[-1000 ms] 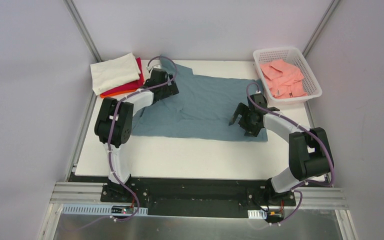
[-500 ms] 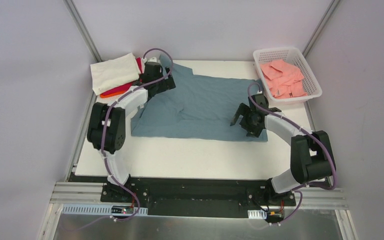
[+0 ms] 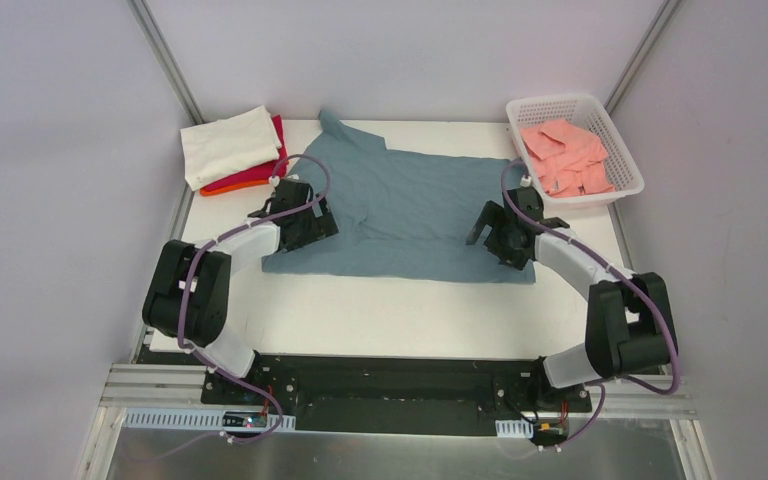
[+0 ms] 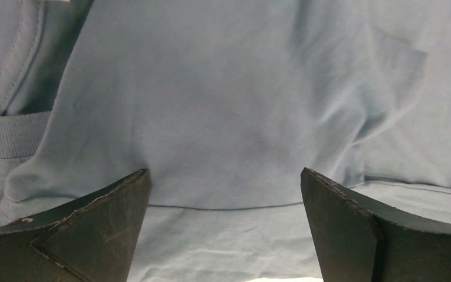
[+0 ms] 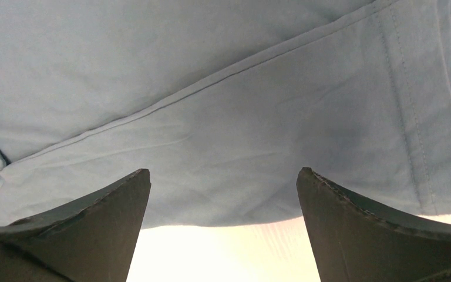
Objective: Fold and stack the t-shirts
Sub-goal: Fold the flattened tshirt in 1/3 of the way
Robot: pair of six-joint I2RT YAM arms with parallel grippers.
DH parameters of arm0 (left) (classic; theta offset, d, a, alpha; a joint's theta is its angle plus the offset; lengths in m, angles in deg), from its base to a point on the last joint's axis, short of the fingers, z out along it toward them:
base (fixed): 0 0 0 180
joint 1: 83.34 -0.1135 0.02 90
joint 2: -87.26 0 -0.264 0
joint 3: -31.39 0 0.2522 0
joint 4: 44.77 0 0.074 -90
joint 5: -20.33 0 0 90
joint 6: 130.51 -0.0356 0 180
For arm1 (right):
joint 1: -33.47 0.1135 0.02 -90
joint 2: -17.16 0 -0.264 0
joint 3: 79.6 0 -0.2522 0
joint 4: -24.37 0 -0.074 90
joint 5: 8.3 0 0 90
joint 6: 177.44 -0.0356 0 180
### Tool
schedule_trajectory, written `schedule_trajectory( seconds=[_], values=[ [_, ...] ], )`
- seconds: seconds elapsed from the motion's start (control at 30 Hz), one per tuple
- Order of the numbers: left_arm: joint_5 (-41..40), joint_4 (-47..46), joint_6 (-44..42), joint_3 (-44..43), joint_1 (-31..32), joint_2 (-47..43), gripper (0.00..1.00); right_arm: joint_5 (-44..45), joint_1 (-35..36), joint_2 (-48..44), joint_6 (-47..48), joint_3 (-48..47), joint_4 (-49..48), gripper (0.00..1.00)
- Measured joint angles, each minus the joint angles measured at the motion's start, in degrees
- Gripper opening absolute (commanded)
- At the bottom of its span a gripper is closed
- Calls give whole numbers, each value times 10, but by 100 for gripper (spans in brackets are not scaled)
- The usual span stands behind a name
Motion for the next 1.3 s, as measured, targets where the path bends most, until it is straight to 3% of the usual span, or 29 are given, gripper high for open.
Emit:
schedule_trajectory(
  seconds=[0.2, 0.37, 0.53, 0.73, 0.87, 1.07, 1.3],
  values=[
    [-5, -7, 37, 19, -1, -6, 100, 2, -6, 35, -6, 8, -10, 99],
    [-22, 42, 92, 101, 0, -106, 100, -5, -6, -23, -23, 59, 7, 99],
    [-18, 99, 142, 187, 1, -234, 100, -32, 0, -120, -72, 127, 49, 99],
    [-17, 144, 187, 261, 5, -376, 100, -32, 10, -291, -145, 206, 170, 99],
    [-15, 174, 207, 270, 5, -412, 100, -38, 13, -353, -170, 218, 224, 99],
    [-16, 225, 233, 275, 8, -449, 100, -49, 22, -359, -193, 218, 256, 99],
    [-13, 287, 191, 225, 9, -440, 100, -44, 26, -401, -194, 191, 297, 99]
  ],
)
